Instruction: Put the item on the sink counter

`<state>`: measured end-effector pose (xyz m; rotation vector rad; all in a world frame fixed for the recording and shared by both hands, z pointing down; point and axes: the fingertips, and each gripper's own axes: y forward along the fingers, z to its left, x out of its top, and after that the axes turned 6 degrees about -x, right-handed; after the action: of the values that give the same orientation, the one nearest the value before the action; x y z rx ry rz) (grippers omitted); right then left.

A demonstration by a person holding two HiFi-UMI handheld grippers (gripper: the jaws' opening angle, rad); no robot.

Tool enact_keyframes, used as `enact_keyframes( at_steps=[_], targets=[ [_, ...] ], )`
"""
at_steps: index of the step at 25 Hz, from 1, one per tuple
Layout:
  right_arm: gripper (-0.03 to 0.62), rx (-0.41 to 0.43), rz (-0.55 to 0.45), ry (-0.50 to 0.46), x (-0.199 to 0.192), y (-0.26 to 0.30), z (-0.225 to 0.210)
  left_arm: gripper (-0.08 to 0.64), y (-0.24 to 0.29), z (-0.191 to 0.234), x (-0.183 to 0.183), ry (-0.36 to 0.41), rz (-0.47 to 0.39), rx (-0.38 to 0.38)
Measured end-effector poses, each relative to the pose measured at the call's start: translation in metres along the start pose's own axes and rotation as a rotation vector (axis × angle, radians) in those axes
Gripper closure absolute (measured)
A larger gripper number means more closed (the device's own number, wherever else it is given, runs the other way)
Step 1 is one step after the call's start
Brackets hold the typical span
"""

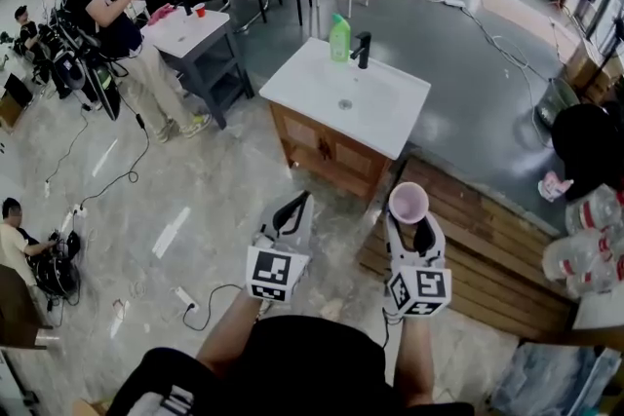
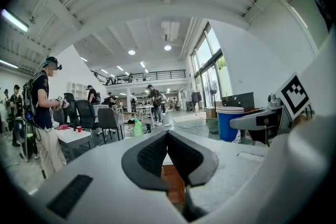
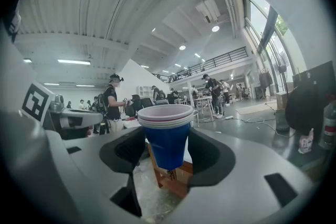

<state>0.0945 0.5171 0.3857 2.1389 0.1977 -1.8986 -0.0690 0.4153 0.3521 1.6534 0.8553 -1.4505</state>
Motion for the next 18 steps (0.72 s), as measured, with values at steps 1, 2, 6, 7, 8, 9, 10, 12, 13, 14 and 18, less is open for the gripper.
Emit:
enact_keyframes(
  at_steps=[1, 2, 6, 7, 8, 9, 10, 12, 13, 14, 18],
  targets=[
    [0.337, 0.003, 0.0, -0.001, 0.0, 0.006, 0.001, 0.558, 0.003, 0.005, -0.001, -0.003, 0.004, 0.002],
    [0.337, 0.006, 0.001, -0.001, 0.001, 0.012, 0.003, 0.558, 0.005, 0.01, -0.003, -0.01, 0.013, 0.004],
    [0.337, 0.021, 0.004, -0.001, 0.007, 0.037, 0.01, 0.557, 0.018, 0.031, -0.001, -0.019, 0.017, 0.015],
    [0.337, 0.026, 0.004, -0.003, 0.008, 0.044, 0.012, 0.557, 0.022, 0.037, 0.0, -0.017, 0.01, 0.02],
    [0.337, 0.031, 0.005, -0.005, 0.007, 0.051, 0.013, 0.558, 0.027, 0.043, 0.001, -0.017, 0.005, 0.024],
    [0.337, 0.035, 0.007, -0.007, 0.007, 0.059, 0.014, 0.557, 0.032, 0.048, -0.001, -0.02, 0.006, 0.027],
    [0.337, 0.038, 0.01, -0.007, 0.005, 0.067, 0.014, 0.557, 0.037, 0.054, -0.003, -0.026, 0.012, 0.029],
    [0.337, 0.042, 0.018, -0.006, 0.005, 0.084, 0.015, 0.557, 0.047, 0.066, -0.006, -0.034, 0.02, 0.032],
    [0.337, 0.045, 0.022, -0.006, 0.005, 0.093, 0.016, 0.558, 0.053, 0.073, -0.006, -0.037, 0.022, 0.034],
    [0.337, 0.048, 0.024, -0.006, 0.006, 0.102, 0.017, 0.558, 0.059, 0.079, -0.006, -0.04, 0.023, 0.035],
    [0.337, 0.065, 0.037, -0.008, 0.008, 0.138, 0.022, 0.558, 0.081, 0.106, -0.005, -0.042, 0.019, 0.049]
  ],
)
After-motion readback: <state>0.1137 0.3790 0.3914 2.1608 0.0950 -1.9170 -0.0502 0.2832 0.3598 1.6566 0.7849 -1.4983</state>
